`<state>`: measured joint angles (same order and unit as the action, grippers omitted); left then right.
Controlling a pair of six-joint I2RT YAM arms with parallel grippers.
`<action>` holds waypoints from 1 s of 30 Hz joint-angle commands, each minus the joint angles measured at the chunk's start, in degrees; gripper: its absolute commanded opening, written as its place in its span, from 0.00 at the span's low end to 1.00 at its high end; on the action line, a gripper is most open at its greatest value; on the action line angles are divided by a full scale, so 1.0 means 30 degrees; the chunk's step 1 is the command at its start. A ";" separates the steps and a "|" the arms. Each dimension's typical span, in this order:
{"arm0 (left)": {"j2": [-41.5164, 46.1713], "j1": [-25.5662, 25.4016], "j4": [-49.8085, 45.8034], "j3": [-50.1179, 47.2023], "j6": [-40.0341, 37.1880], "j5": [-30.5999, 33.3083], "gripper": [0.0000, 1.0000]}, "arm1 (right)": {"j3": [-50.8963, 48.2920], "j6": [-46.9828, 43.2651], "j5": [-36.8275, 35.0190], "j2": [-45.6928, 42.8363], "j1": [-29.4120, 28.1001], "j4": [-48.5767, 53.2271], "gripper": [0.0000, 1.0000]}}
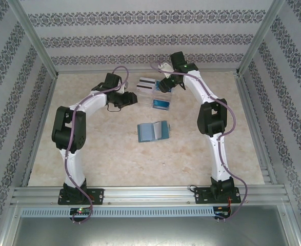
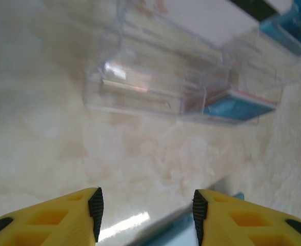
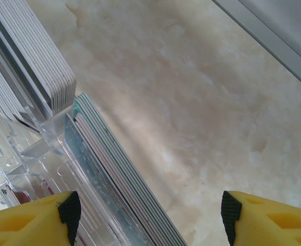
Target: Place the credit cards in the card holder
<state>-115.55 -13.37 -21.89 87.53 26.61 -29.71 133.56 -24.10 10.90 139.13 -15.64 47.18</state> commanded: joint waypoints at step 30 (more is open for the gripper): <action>-0.6031 -0.0302 -0.3186 0.5933 -0.1017 0.3632 0.49 | 0.1466 0.0386 0.0272 0.0285 0.0363 0.0457 0.75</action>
<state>-133.40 -13.76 -27.88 106.41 25.71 -20.62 135.57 -23.94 10.83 139.24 -15.16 47.62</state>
